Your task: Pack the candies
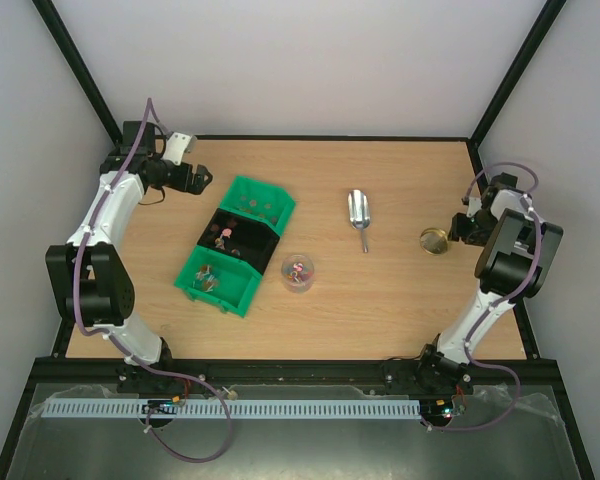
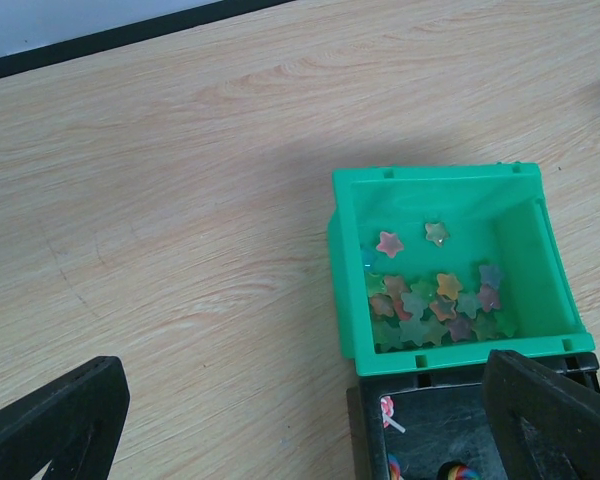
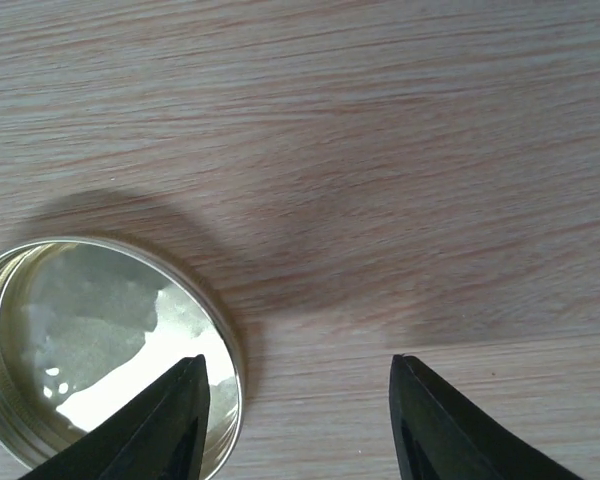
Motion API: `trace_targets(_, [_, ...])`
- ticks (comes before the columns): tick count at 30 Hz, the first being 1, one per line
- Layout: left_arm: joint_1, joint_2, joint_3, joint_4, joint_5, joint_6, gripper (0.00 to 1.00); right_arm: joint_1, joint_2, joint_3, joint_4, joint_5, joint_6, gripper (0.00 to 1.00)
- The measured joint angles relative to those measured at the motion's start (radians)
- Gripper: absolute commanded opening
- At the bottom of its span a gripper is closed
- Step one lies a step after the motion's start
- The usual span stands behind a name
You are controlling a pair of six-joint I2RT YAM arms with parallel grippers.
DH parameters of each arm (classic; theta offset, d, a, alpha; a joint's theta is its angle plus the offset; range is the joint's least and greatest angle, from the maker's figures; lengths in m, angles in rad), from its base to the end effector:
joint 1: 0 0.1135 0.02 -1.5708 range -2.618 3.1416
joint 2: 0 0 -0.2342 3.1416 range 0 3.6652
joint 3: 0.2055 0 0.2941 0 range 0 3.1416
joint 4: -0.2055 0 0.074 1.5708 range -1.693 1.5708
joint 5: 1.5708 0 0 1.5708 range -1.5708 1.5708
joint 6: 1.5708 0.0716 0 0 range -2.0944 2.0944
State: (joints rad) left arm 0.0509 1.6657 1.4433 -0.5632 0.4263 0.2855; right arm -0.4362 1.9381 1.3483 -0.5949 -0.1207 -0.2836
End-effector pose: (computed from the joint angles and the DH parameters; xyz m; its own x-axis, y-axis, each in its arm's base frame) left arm 0.4356 -0.0075 0.2432 -0.6086 0.2258 -0.7607 0.4346 0.8969 -0.0815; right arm 0.3946 -0.1744 0.0874 -0.9120 0.1186 -0.3927 0.1283 0.9917 0.0017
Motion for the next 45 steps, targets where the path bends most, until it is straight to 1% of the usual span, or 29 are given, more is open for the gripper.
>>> trace_targets(5, [0.0, 0.0, 0.0, -0.005, 0.0, 0.0, 0.99, 0.012, 0.02, 0.001, 0.009, 0.008, 0.003, 0.43])
trace_targets(7, [0.0, 0.0, 0.0, -0.005, 0.0, 0.0, 0.99, 0.021, 0.028, 0.001, 0.015, 0.014, 0.008, 0.37])
trace_targets(9, [0.0, 0.001, 0.0, -0.005, 0.0, 0.0, 0.99, 0.039, 0.03, -0.005, 0.026, 0.022, 0.013, 0.27])
trace_targets(10, [0.0, 0.002, 0.0, -0.005, 0.0, 0.0, 0.99, 0.048, 0.029, -0.01, 0.036, 0.025, 0.016, 0.19])
trace_targets(11, [0.0, 0.003, 0.0, -0.005, -0.001, 0.0, 0.99, 0.056, 0.029, -0.016, 0.047, 0.032, 0.016, 0.09])
trace_targets(12, [0.0, 0.005, 0.0, -0.005, -0.001, 0.0, 0.99, 0.064, 0.029, -0.023, 0.059, 0.037, 0.023, 0.03])
trace_targets(13, [0.0, 0.006, 0.0, -0.006, -0.001, 0.0, 0.99, 0.071, 0.029, -0.027, 0.068, 0.045, 0.028, 0.02])
trace_targets(20, [0.0, 0.008, 0.0, -0.006, -0.019, 0.008, 0.99, 0.086, 0.024, -0.034, 0.084, 0.042, 0.053, 0.01])
trace_targets(24, [0.0, 0.008, 0.0, -0.005, -0.019, 0.019, 0.99, 0.087, 0.015, -0.033, 0.065, 0.012, 0.053, 0.01])
trace_targets(27, [-0.001, 0.007, -0.001, 0.006, -0.019, 0.021, 0.99, 0.087, 0.003, -0.014, 0.01, -0.053, 0.051, 0.01])
trace_targets(33, [-0.008, -0.032, -0.039, 0.081, 0.008, 0.05, 0.99, 0.109, -0.008, 0.129, -0.14, -0.28, 0.049, 0.01])
trace_targets(37, [-0.032, -0.083, -0.064, 0.096, 0.049, 0.124, 0.99, 0.154, -0.01, 0.207, -0.225, -0.426, 0.053, 0.01])
trace_targets(40, [-0.076, -0.11, -0.065, 0.081, 0.081, 0.223, 0.99, 0.198, -0.019, 0.236, -0.277, -0.527, 0.059, 0.01])
trace_targets(45, [-0.15, -0.14, -0.064, -0.032, 0.168, 0.42, 0.99, 0.297, -0.056, 0.257, -0.352, -0.664, 0.06, 0.01])
